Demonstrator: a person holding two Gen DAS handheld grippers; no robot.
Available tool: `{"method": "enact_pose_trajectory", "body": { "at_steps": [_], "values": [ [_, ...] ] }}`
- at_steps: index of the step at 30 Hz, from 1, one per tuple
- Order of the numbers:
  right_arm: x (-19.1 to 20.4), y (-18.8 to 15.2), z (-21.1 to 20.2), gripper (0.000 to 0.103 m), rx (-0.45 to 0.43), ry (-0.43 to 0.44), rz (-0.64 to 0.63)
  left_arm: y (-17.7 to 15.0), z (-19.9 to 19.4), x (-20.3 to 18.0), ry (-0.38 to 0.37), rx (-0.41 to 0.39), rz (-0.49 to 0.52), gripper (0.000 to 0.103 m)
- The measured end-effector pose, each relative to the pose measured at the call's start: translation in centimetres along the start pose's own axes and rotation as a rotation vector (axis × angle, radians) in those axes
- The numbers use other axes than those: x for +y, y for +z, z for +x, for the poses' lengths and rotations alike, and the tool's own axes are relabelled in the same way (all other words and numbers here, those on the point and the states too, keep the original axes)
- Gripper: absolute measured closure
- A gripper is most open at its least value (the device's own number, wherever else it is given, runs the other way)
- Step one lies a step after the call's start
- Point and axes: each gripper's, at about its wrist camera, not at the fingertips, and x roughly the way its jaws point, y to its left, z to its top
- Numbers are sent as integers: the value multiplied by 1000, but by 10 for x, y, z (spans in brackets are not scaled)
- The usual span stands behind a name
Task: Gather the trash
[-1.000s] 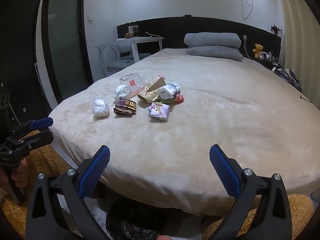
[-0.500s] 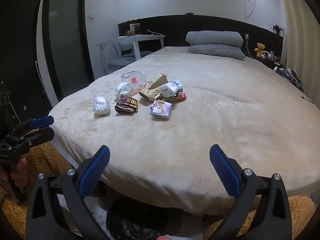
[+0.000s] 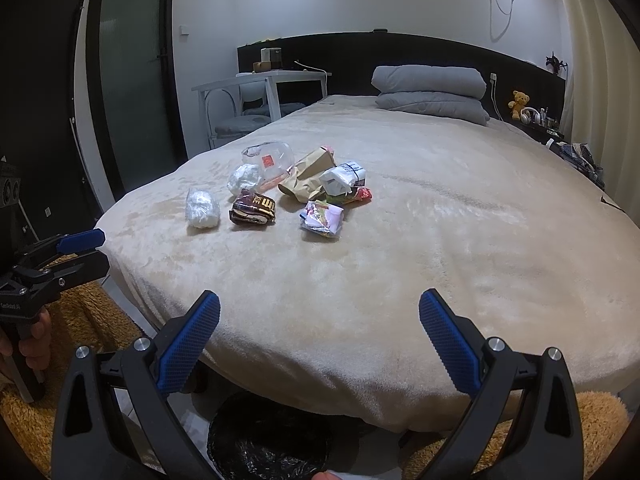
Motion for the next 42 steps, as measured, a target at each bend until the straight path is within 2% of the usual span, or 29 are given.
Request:
{"method": "enact_pose_trajectory", "body": {
  "at_steps": [21,34,42],
  "values": [
    [0,-1,-7,4,-18,1,0,-4,-5,-4,20,-6,22,6],
    [-2,-3,-10,4,-25,9,0,-5,-1,-5,14,11,24,6],
    [3,-2,-6,4,-2,22,-8,-6,1,-12,-6,19,29,6]
  ]
}}
